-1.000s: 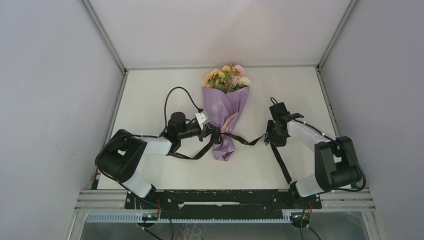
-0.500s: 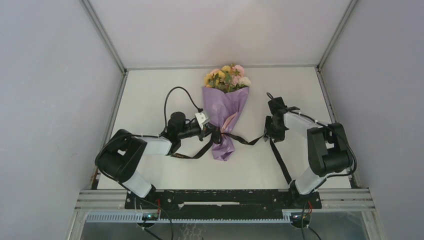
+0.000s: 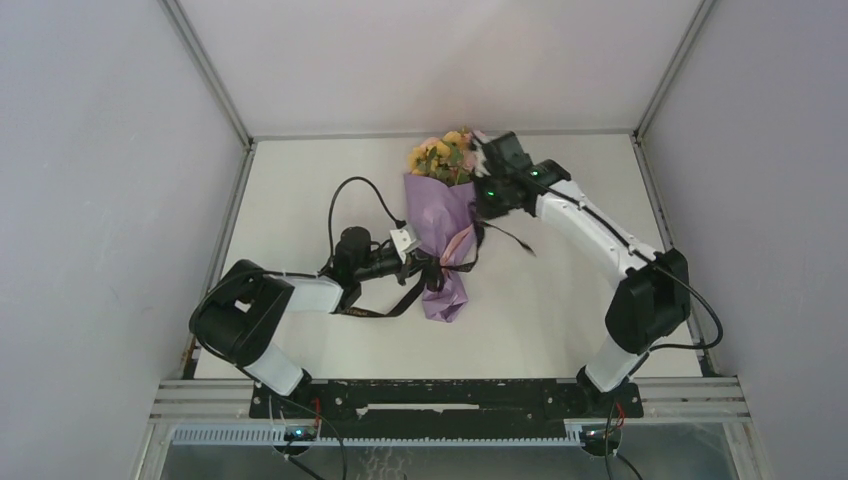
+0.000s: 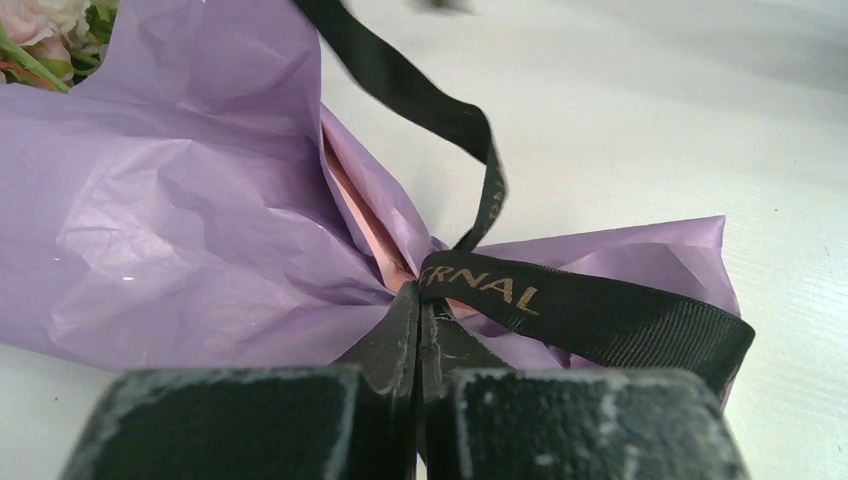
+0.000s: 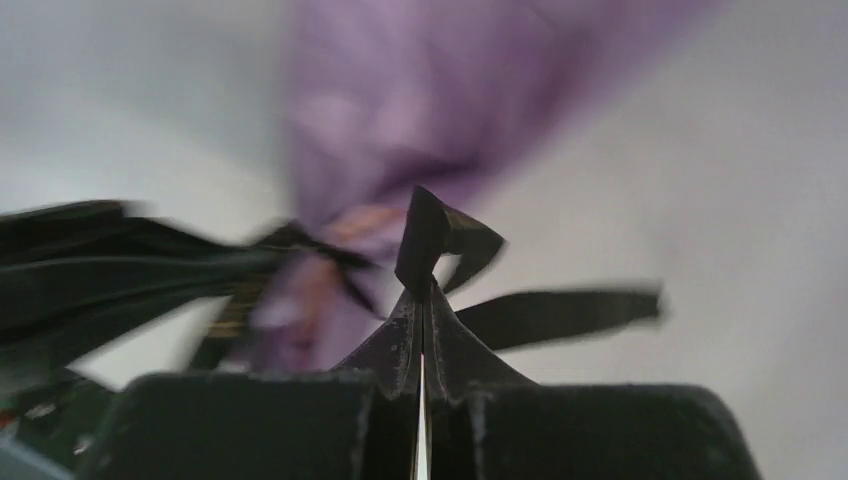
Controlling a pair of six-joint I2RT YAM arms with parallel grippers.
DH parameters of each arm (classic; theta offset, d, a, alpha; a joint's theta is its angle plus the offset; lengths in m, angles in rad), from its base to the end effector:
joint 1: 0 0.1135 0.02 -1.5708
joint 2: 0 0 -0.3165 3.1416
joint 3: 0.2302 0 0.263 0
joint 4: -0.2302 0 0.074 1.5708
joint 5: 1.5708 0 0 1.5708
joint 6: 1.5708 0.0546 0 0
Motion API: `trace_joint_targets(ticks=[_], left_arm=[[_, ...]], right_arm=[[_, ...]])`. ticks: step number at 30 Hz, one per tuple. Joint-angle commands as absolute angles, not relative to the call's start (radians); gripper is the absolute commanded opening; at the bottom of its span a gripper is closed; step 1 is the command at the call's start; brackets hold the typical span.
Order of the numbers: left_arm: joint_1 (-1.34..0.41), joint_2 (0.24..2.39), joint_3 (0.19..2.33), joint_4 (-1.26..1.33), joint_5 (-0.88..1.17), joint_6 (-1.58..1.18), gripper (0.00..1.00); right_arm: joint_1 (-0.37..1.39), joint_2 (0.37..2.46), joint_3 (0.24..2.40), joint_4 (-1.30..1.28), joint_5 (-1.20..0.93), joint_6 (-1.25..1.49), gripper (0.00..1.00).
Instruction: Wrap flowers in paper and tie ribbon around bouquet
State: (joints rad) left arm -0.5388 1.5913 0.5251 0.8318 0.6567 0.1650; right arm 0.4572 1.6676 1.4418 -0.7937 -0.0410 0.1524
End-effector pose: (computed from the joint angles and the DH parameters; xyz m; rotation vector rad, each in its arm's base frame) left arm 0.2549 -0.1912 0.2076 1.0595 1.5011 -0.8542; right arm 0.3408 0.1702 0.3202 -0.4119 2.5818 0.2730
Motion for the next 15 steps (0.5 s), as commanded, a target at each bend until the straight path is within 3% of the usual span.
trace_joint_targets(ticks=[1, 7, 15], left_arm=[[-0.546, 1.539, 0.495, 0.887, 0.647, 0.197, 0.0], [-0.55, 1.515, 0.465, 0.884, 0.63, 0.175, 0.0], [-0.551, 1.501, 0.448, 0.888, 0.62, 0.172, 0.0]], right_arm=[[0.638, 1.629, 1.683, -0.822, -0.142, 0.078, 0.0], [0.68, 1.803, 1.864, -0.759, -0.261, 0.218, 0.0], [0.663, 1.929, 1.898, -0.603, -0.341, 0.35, 0.0]])
